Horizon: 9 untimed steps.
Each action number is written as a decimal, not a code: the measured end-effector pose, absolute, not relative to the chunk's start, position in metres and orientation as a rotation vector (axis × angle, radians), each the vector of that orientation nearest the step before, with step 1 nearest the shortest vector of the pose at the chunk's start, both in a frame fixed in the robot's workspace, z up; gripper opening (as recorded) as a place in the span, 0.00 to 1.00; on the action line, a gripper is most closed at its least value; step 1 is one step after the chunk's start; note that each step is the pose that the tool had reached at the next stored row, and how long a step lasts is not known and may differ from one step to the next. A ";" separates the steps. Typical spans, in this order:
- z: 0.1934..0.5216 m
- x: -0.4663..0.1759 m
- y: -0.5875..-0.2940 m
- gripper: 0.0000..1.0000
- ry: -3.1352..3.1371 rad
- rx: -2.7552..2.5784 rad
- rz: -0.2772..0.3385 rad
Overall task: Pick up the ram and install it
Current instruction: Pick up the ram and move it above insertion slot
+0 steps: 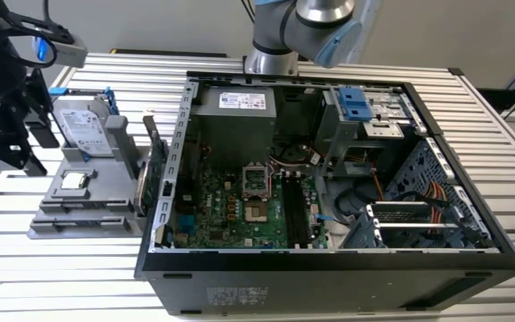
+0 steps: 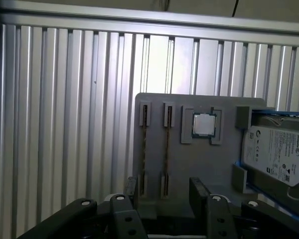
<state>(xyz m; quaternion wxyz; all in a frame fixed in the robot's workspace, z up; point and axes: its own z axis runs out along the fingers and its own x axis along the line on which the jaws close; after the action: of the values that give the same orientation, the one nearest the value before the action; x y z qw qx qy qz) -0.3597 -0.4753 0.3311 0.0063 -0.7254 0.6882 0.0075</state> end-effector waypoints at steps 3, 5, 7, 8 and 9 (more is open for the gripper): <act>0.328 -0.360 -0.475 1.00 2.153 -2.270 0.024; 0.326 -0.360 -0.475 1.00 2.154 -2.270 0.024; 0.324 -0.360 -0.475 1.00 2.154 -2.270 0.024; 0.323 -0.360 -0.475 1.00 2.153 -2.270 0.024; 0.322 -0.360 -0.475 1.00 2.154 -2.270 0.024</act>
<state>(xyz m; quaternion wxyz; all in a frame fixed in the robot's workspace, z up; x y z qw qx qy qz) -0.3597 -0.4750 0.3222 0.0062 -0.7254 0.6882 0.0075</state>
